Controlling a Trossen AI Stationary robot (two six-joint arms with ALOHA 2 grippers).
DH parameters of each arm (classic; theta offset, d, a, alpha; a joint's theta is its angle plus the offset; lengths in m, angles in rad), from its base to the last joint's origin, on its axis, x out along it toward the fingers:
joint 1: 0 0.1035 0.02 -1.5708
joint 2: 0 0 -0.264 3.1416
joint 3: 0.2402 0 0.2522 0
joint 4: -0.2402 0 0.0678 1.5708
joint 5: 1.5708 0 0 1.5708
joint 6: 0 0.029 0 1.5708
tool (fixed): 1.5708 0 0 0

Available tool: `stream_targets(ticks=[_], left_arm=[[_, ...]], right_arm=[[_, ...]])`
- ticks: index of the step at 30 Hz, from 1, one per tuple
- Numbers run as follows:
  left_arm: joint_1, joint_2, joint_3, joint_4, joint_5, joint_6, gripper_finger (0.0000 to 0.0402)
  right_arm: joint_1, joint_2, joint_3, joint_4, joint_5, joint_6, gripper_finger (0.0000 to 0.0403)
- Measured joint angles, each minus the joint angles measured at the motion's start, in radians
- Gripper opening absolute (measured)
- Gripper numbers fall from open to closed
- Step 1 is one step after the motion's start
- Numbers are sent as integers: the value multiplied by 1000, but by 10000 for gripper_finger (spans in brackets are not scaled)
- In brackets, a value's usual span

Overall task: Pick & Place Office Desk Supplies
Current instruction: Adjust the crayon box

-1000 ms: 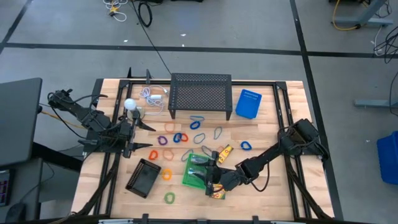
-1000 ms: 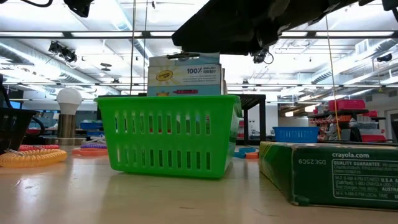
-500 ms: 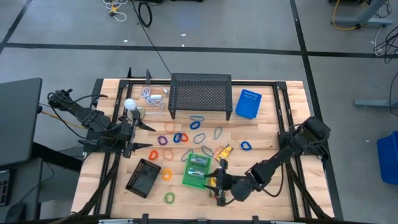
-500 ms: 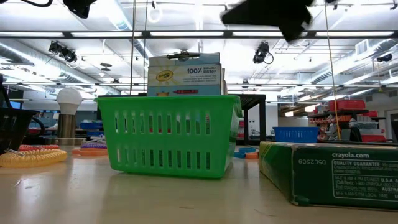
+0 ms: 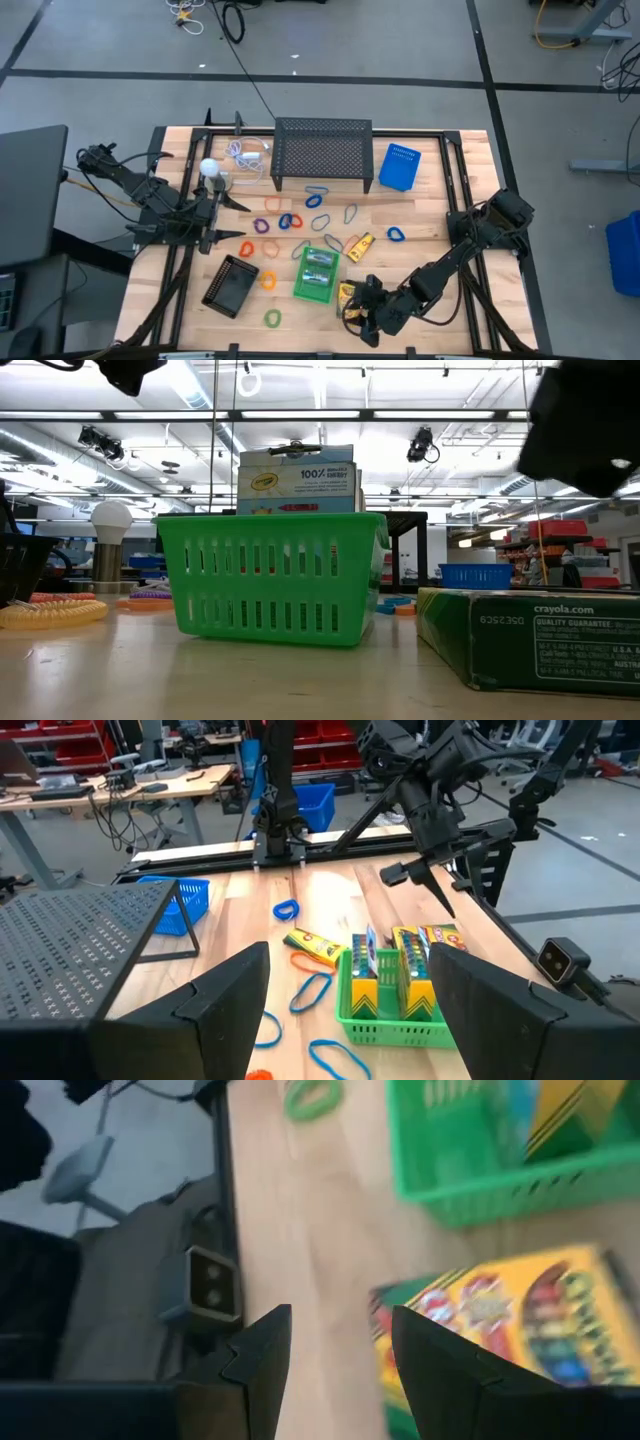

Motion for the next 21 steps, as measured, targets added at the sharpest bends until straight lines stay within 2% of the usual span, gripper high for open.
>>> stream_targets(ticks=[7, 21], left_arm=[[0, 0, 0, 2, -10, -30, 283], [0, 40, 0, 33, -54, -74, 283]], right_arm=[[5, 28, 0, -35, -82, 31, 180], [3, 26, 3, -274, -88, -2, 180]])
